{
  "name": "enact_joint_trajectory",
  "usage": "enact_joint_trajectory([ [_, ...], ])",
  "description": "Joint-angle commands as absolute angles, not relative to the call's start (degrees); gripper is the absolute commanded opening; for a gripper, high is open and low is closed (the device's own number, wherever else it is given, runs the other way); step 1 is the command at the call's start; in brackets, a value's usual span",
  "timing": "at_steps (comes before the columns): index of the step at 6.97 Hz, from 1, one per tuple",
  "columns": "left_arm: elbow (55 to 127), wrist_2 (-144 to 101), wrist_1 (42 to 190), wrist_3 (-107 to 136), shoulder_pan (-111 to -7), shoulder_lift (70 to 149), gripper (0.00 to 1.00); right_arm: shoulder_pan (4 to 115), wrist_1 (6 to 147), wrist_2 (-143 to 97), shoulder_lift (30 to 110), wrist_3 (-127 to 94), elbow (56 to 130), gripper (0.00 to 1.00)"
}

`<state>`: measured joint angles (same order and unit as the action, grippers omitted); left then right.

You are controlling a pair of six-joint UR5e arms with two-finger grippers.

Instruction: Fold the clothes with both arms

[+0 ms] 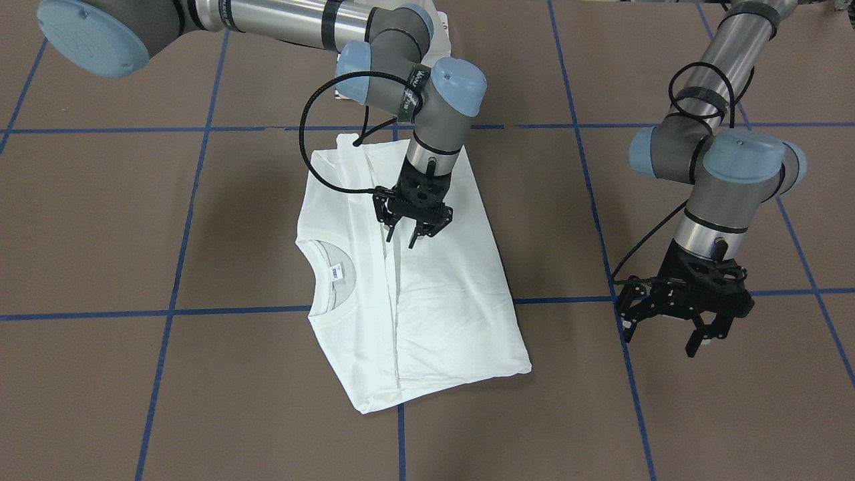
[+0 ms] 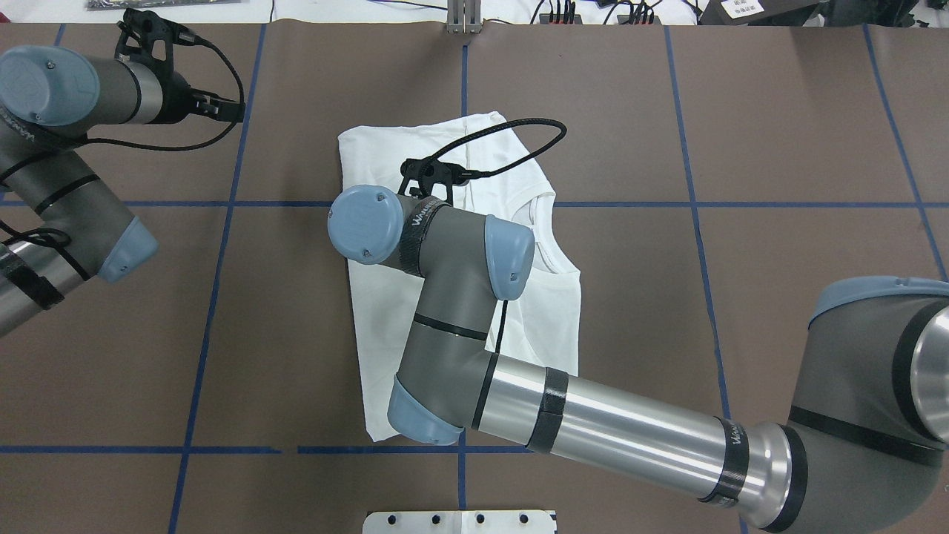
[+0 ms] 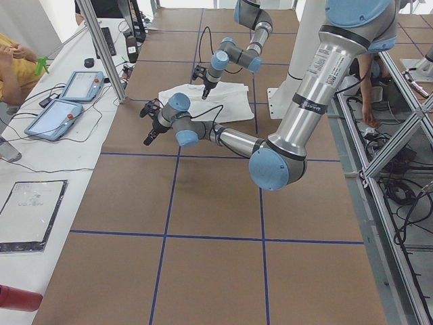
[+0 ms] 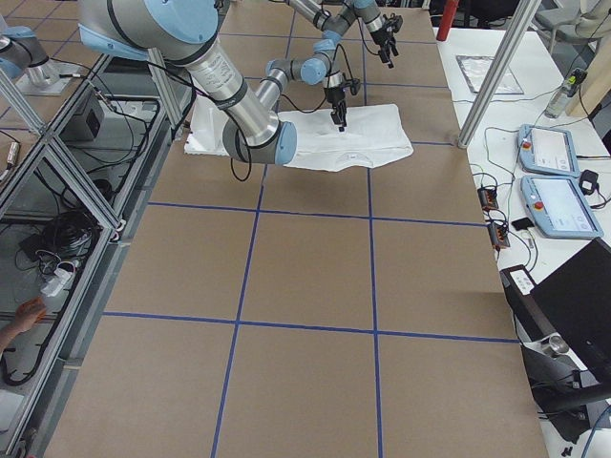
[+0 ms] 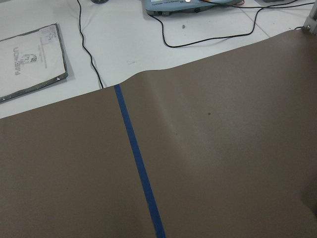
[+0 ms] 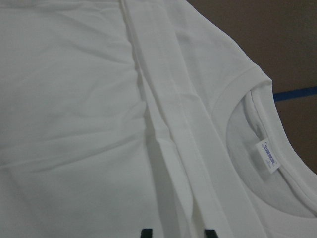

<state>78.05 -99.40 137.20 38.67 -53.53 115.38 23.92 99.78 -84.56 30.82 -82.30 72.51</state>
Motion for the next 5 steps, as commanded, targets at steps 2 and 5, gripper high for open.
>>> enact_joint_trajectory([
  [2, 78.05, -99.4, 137.2, 38.67, -53.53, 115.22, 1.0, 23.73, 99.84, -84.64, 33.39, -74.99, 73.91, 0.26],
  [5, 77.96, -99.4, 137.28, 38.76, -53.44, 115.14, 1.0, 23.99, 99.84, -84.72, 33.66, -74.8, 76.36, 0.0],
])
